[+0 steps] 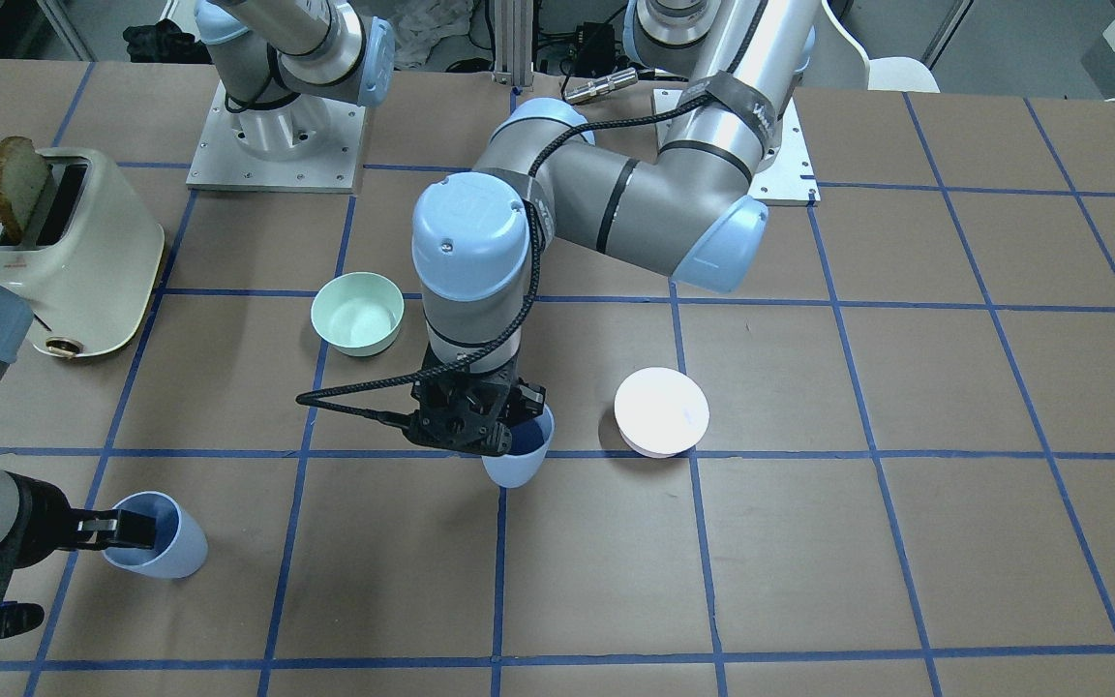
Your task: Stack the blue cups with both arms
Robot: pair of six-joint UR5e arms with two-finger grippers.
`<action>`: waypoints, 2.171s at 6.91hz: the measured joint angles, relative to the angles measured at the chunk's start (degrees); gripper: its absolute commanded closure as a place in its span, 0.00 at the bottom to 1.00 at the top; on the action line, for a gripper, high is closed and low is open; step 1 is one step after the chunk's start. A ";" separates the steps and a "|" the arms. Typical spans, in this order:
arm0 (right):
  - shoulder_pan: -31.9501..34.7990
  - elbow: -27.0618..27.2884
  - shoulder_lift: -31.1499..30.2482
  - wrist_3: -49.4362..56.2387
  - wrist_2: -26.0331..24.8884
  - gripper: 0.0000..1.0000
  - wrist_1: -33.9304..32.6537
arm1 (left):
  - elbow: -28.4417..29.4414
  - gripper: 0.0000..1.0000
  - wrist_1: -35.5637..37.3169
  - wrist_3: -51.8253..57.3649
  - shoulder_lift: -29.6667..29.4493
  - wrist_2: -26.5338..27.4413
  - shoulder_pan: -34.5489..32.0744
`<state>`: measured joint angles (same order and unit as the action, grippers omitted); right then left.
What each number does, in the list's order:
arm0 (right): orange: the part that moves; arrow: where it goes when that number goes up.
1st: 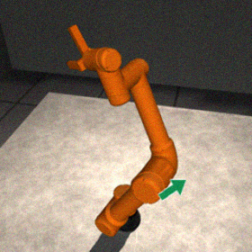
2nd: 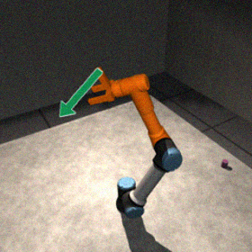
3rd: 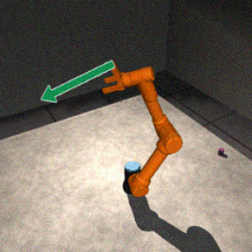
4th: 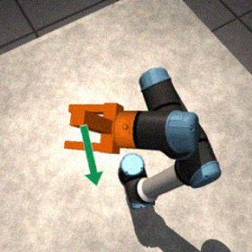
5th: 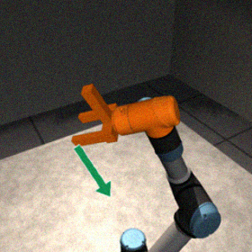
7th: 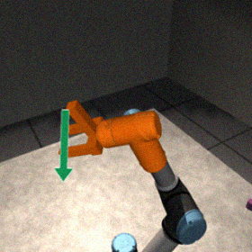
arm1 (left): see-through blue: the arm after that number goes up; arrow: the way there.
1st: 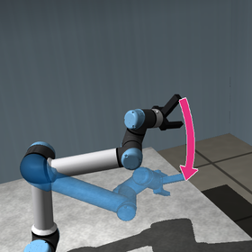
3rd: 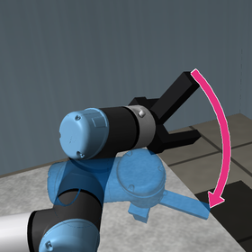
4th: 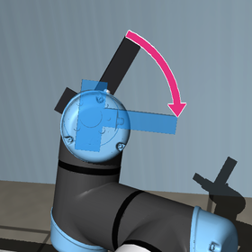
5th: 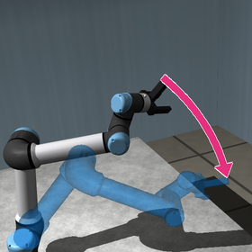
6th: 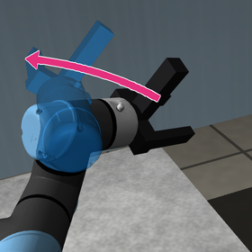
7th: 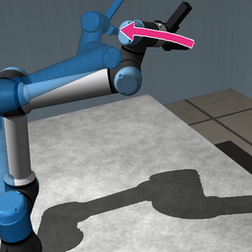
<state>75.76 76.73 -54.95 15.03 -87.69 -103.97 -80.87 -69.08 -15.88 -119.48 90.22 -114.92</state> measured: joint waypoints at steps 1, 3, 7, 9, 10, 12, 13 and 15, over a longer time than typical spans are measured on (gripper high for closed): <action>0.00 -0.02 0.15 0.00 -0.10 1.00 -0.03 | -1.82 1.00 -0.79 -0.58 0.09 -0.44 -1.17; -0.01 -0.47 0.07 0.00 -0.21 1.00 0.37 | -3.88 0.01 -0.80 -0.88 -0.52 -0.44 -1.66; -0.16 -0.90 -4.33 -0.08 -0.14 1.00 4.89 | -2.74 0.00 -1.85 -1.35 1.36 -2.23 0.00; -0.02 -1.02 -8.75 -0.31 0.01 1.00 8.54 | 1.57 0.00 -7.76 0.75 5.82 -3.29 5.17; 0.26 -1.04 -10.82 -0.70 0.29 1.00 10.56 | 4.36 0.00 -12.71 2.10 8.59 -3.74 7.89; 2.73 -1.00 -15.11 -4.49 1.81 1.00 15.03 | 6.20 0.00 -20.46 6.50 14.48 -3.64 14.66; 5.65 -0.98 -16.98 -8.84 2.22 1.00 16.37 | 4.93 0.00 -21.85 9.18 17.01 -3.58 18.50; 14.27 -0.94 -19.95 -18.81 2.52 1.00 17.19 | 1.18 0.00 -21.36 13.53 21.48 -3.61 23.55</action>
<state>90.03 75.79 -74.90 -3.78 -85.17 -86.78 -79.69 -90.44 -2.35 -98.00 86.61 -91.37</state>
